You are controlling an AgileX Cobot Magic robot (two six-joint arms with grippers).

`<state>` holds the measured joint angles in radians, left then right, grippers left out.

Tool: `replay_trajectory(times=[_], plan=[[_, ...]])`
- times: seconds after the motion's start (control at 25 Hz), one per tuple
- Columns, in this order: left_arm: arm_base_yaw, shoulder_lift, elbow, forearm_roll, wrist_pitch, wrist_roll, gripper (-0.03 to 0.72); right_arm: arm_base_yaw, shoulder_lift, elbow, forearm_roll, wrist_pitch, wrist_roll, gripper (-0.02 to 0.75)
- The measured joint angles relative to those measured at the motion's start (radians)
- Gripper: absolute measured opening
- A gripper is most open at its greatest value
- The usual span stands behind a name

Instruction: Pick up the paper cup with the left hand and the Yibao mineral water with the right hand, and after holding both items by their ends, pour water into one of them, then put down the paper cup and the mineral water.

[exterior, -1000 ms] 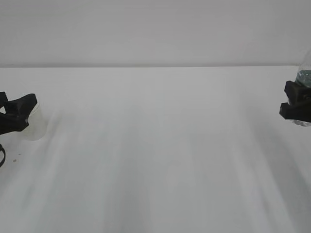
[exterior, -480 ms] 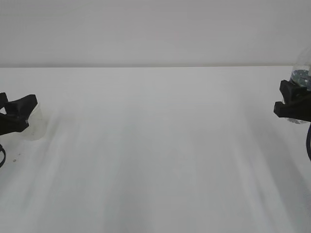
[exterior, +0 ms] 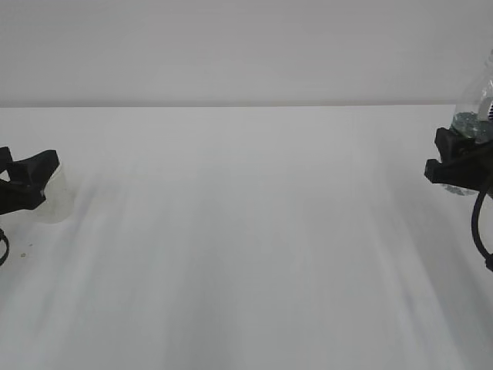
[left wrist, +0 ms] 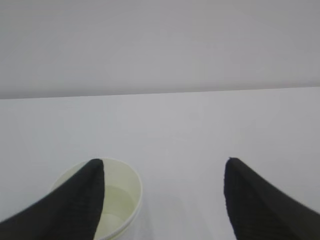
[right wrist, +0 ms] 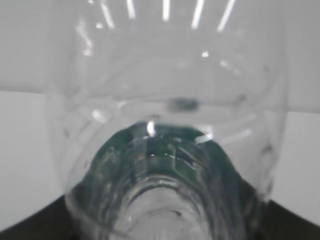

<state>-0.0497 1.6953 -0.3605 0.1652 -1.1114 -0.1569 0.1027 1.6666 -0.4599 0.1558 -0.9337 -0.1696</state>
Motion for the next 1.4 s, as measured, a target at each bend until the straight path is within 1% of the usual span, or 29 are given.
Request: replay_trajectory(times=[0.36,0.72,1.4], plan=[[0.000,0.000,0.000,0.000,0.002,0.000,0.529,0.000,0.072,-0.021,-0.002,-0.041,0.047,0.407],[0.000,0.000,0.000,0.000,0.002,0.000,0.529,0.000,0.123,-0.049,-0.004,-0.044,0.047,0.407],[0.000,0.000,0.000,0.002,0.002,0.000,0.529,0.000,0.240,-0.063,-0.017,-0.130,0.048,0.407]])
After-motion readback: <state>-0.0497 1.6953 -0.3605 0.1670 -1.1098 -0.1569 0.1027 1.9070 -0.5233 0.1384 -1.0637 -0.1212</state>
